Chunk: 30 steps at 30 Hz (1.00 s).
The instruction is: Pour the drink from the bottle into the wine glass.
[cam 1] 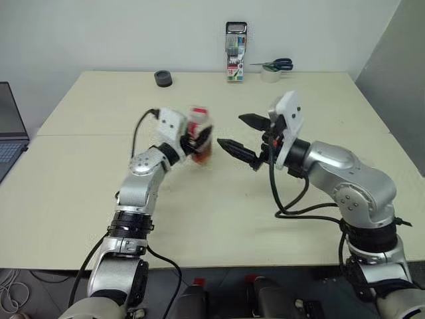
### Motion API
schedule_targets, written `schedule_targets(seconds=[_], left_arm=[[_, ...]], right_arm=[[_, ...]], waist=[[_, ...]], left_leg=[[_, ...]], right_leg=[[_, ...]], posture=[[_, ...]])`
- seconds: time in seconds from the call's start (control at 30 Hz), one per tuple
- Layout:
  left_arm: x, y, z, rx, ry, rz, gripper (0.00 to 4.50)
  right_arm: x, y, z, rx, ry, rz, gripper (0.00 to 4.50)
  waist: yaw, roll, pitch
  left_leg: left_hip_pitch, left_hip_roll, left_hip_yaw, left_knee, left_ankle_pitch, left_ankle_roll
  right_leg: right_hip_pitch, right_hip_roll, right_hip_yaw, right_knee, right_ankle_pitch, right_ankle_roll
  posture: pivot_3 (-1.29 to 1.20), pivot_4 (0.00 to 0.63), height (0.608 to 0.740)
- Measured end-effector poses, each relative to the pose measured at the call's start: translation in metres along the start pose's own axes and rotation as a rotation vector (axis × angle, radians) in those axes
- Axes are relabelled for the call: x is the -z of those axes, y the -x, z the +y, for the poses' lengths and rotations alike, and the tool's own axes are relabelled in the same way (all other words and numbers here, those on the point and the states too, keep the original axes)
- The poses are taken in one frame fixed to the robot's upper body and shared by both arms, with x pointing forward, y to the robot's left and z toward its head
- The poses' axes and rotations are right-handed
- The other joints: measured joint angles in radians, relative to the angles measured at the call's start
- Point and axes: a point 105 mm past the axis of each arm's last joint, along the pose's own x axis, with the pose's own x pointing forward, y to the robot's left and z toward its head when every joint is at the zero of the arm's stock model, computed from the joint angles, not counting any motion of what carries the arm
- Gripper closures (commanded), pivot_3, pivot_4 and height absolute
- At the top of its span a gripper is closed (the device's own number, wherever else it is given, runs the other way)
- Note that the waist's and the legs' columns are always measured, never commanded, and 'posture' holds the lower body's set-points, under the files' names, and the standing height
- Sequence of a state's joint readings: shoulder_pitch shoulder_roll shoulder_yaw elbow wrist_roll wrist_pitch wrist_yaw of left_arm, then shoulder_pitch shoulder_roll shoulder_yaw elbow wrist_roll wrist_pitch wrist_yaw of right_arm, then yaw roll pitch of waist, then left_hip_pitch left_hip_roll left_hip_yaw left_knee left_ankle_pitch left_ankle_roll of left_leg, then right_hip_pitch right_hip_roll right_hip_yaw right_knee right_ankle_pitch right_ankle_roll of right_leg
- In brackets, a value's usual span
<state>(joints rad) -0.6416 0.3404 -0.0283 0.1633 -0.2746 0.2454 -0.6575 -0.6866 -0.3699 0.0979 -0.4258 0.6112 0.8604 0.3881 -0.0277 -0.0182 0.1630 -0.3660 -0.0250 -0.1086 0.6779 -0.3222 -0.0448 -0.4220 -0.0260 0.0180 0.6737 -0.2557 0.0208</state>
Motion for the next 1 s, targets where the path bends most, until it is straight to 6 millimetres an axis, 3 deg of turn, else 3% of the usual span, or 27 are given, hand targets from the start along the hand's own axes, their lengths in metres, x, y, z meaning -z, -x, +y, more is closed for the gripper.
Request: schedule_targets(seconds=[0.33, 1.0], left_arm=[[0.004, 0.001, -0.032, 0.19, 0.046, 0.044, 2.59], [-0.005, -0.006, -0.042, 0.241, 0.053, 0.004, 2.59]], right_arm=[[0.003, -0.003, -0.008, 0.081, -0.137, -0.011, 0.0], [0.013, -0.014, -0.008, 0.098, -0.158, 0.001, 0.0]], waist=[[-0.002, 0.0, 0.0], [-0.003, 0.001, 0.0]], left_leg=[[0.0, 0.0, 0.0, 0.0, 0.0, 0.0], [0.0, 0.0, 0.0, 0.0, 0.0, 0.001]], right_leg=[[0.0, 0.0, 0.0, 0.001, 0.0, 0.0], [0.0, 0.0, 0.0, 0.001, 0.0, 0.0]], posture=[[0.0, 0.15, 0.74], [0.0, 0.15, 0.74]])
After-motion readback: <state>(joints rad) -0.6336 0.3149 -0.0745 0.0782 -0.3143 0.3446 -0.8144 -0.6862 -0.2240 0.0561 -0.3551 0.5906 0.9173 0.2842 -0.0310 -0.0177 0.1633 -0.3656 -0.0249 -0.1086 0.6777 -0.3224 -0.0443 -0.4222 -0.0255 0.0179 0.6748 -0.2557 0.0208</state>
